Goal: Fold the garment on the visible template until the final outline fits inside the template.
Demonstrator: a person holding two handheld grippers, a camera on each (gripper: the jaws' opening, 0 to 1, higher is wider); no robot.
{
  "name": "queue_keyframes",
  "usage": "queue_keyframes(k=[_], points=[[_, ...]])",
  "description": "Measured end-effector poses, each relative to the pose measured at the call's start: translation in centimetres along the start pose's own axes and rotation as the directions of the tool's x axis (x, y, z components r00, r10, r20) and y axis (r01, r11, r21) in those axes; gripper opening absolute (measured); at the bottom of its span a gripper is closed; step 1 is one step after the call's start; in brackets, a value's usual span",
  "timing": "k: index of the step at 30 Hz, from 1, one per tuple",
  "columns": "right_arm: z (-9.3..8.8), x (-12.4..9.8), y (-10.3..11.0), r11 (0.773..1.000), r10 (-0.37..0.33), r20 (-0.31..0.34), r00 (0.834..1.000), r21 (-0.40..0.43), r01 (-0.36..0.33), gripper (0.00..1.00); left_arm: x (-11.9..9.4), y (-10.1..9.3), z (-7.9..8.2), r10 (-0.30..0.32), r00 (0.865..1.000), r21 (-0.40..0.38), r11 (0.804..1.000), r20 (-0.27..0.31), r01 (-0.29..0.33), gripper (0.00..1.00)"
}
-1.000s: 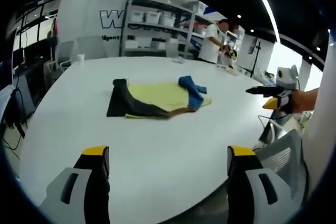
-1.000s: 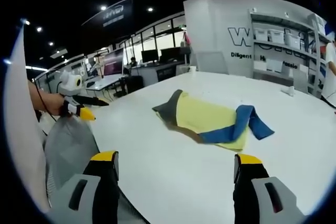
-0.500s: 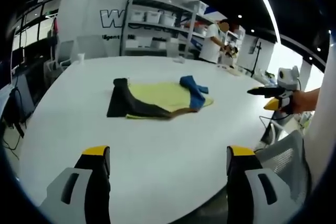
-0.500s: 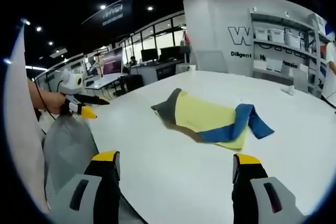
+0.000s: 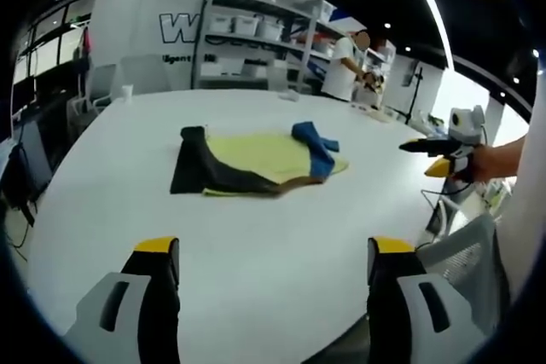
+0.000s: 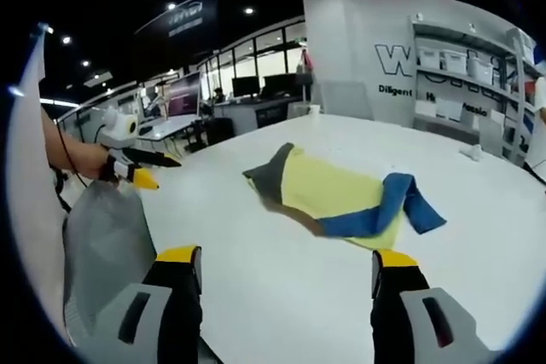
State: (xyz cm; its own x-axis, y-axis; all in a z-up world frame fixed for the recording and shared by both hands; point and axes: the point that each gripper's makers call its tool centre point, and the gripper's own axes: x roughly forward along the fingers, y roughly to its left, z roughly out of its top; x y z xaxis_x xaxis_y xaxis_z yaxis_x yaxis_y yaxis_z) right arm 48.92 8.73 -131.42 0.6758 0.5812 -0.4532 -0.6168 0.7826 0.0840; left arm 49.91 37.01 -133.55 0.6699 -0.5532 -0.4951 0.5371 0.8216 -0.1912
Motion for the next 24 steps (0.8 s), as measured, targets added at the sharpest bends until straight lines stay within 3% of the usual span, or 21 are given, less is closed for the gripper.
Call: queue_keyframes(k=[9,20,24], points=[[0.2,1.1,-0.8,1.0,0.002,-0.013,1.0,-0.02,-0.002,0.76,1.4,0.7,0.4,-0.014,1.0,0.013,1.0,-0.002,0.014,0.88],[0.2,2.9,-2.3,0.998,0.015,-0.031,0.999,-0.057,-0.017,0.63,3.3,1.7,0.8,-0.036,0.999,0.053,0.998,-0.034,0.038,0.81],[0.5,3.6,-3.0,0.997,0.018,-0.035,0.999,-0.072,-0.02,0.6,4.1,1.9,1.6,-0.052,0.998,0.061,0.997,-0.022,0.053,0.8]])
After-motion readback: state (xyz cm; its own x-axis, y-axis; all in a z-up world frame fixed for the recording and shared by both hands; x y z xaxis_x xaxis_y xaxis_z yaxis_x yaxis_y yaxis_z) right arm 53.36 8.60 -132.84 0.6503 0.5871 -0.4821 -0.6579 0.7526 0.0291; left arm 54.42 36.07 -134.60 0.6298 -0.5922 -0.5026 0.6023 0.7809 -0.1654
